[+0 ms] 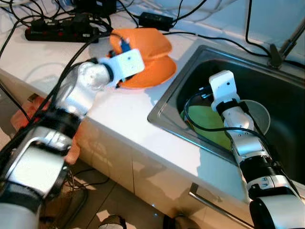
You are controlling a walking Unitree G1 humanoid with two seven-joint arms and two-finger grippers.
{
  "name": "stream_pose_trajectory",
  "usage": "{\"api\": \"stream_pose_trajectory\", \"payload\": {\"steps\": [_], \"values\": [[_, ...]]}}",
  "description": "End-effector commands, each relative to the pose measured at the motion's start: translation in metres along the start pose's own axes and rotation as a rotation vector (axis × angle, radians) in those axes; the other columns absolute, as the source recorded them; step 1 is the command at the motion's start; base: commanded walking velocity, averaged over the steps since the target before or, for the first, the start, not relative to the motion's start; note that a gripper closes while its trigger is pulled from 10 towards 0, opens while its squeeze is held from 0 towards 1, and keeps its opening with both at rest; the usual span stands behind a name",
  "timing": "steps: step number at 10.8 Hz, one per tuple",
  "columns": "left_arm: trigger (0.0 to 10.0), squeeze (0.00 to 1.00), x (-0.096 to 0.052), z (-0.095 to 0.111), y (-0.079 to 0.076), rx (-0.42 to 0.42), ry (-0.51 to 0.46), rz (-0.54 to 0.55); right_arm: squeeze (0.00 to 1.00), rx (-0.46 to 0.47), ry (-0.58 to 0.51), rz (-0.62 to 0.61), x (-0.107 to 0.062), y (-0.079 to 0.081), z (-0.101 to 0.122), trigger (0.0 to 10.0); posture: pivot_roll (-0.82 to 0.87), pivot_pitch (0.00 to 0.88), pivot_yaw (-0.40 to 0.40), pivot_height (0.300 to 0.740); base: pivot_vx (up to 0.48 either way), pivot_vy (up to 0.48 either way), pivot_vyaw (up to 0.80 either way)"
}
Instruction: Kitchen organization
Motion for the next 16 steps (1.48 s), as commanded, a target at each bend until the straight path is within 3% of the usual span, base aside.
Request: {"api": "stream_pose_trajectory", "payload": {"steps": [1, 4, 6, 9, 10, 14, 16], "values": [[10.0, 0.00, 0.000, 0.018, 0.005, 0.033, -0.045, 0.012, 0.00, 0.002, 0.016, -0.012, -0.004, -0.003, -0.006, 10.0, 0.06, 0.120, -0.025, 0.740, 0.000, 0.000, 0.00], [10.0, 0.00, -0.004, 0.038, 0.000, 0.012, -0.114, -0.059, 0.00, 0.000, 0.018, -0.010, -0.003, -0.002, -0.006, 10.0, 0.05, 0.116, -0.019, 0.740, 0.000, 0.000, 0.00], [10.0, 0.00, -0.007, 0.046, -0.015, -0.044, -0.163, -0.149, 0.00, 0.001, 0.019, -0.008, -0.003, -0.002, -0.006, 10.0, 0.05, 0.111, -0.021, 0.740, 0.000, 0.000, 0.00], [10.0, 0.00, -0.011, 0.062, -0.019, -0.108, -0.238, -0.204, 0.00, 0.001, 0.018, -0.009, -0.002, -0.002, -0.005, 10.0, 0.05, 0.111, -0.021, 0.740, 0.000, 0.000, 0.00], [10.0, 0.00, -0.009, 0.064, -0.010, -0.096, -0.236, -0.160, 0.00, 0.001, 0.018, -0.005, -0.002, -0.001, -0.005, 10.0, 0.05, 0.111, -0.021, 0.740, 0.000, 0.000, 0.00], [10.0, 0.00, 0.009, 0.049, -0.006, -0.011, -0.135, -0.103, 0.00, -0.001, 0.024, -0.009, -0.005, -0.003, -0.008, 10.0, 0.04, 0.117, -0.021, 0.740, 0.000, 0.000, 0.00], [10.0, 0.00, 0.017, 0.038, -0.009, -0.030, -0.101, -0.090, 0.00, -0.002, 0.023, -0.011, -0.005, -0.004, -0.008, 10.0, 0.04, 0.117, -0.019, 0.740, 0.000, 0.000, 0.00]]}}
Point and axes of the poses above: a point about 5 cm out from each wrist's last joint towards the gripper, its own x axis pointing out of the wrist towards the gripper, its own z axis along the axis of the wrist's last joint, y = z × x, the point moved 6 cm from there along x, pointing out of the wrist towards the gripper, and after that the axes turned 15 degrees about -x, right-handed, at the moved point
